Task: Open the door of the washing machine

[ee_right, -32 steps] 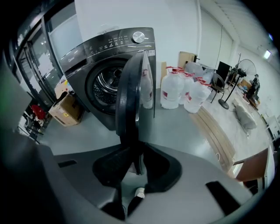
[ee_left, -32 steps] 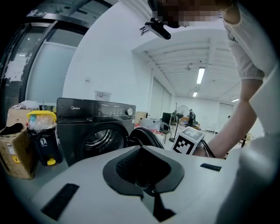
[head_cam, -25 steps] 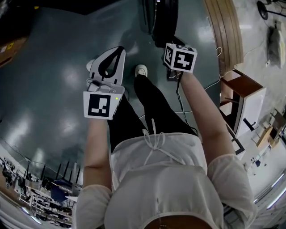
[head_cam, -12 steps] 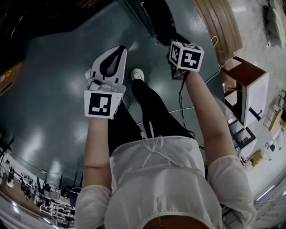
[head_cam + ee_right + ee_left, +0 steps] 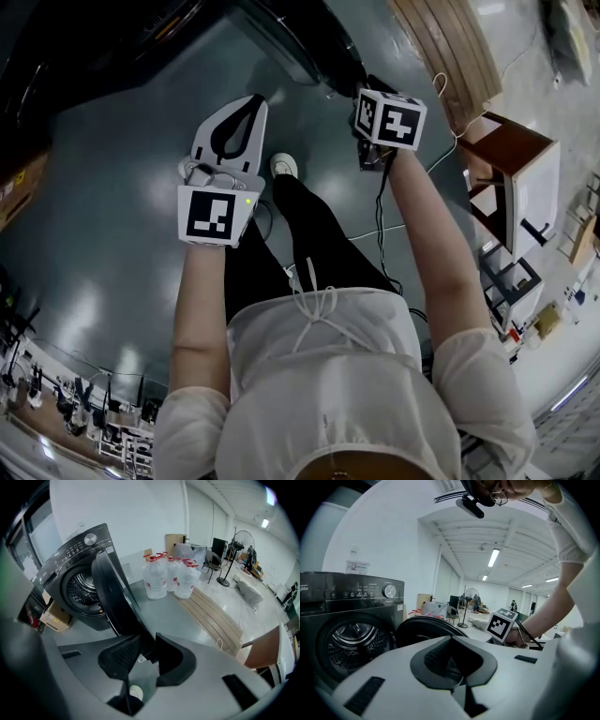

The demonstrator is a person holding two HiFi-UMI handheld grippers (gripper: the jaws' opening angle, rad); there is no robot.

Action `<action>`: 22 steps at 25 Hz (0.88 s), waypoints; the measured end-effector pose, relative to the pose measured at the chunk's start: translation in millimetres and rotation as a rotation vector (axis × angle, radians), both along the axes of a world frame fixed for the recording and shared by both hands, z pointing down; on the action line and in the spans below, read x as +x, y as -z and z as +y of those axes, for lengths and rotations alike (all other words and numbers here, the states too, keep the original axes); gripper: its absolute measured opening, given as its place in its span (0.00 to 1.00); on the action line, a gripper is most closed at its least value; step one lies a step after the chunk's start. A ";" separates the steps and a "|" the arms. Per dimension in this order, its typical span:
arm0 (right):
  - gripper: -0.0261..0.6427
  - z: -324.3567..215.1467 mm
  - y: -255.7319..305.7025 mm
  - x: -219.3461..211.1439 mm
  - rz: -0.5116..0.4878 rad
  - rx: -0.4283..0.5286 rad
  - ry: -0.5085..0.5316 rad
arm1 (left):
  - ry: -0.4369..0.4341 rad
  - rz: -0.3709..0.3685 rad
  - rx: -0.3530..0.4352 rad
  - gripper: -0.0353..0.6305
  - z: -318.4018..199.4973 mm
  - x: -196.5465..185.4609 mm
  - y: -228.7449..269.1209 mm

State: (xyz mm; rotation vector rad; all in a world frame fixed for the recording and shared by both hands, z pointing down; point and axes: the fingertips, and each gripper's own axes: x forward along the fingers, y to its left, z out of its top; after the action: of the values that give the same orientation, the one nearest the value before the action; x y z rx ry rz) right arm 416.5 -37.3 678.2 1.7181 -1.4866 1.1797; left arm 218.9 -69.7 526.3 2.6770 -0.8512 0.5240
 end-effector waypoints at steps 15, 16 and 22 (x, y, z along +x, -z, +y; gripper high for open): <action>0.05 -31.4 96.3 -64.2 0.080 0.187 0.196 | 0.113 0.023 0.063 0.09 5.0 -54.0 58.6; 0.05 -35.9 107.1 -72.3 0.078 0.215 0.216 | 0.128 0.024 0.074 0.09 4.7 -62.2 66.0; 0.05 -52.9 180.2 -137.8 0.001 0.414 0.354 | 0.216 0.011 0.135 0.09 17.0 -113.5 112.4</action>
State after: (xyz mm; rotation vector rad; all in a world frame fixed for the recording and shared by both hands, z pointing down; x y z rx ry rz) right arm 278.7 -90.2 498.0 1.6045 -2.0402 0.7207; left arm 105.4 -52.7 413.9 2.6575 -1.1946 0.4144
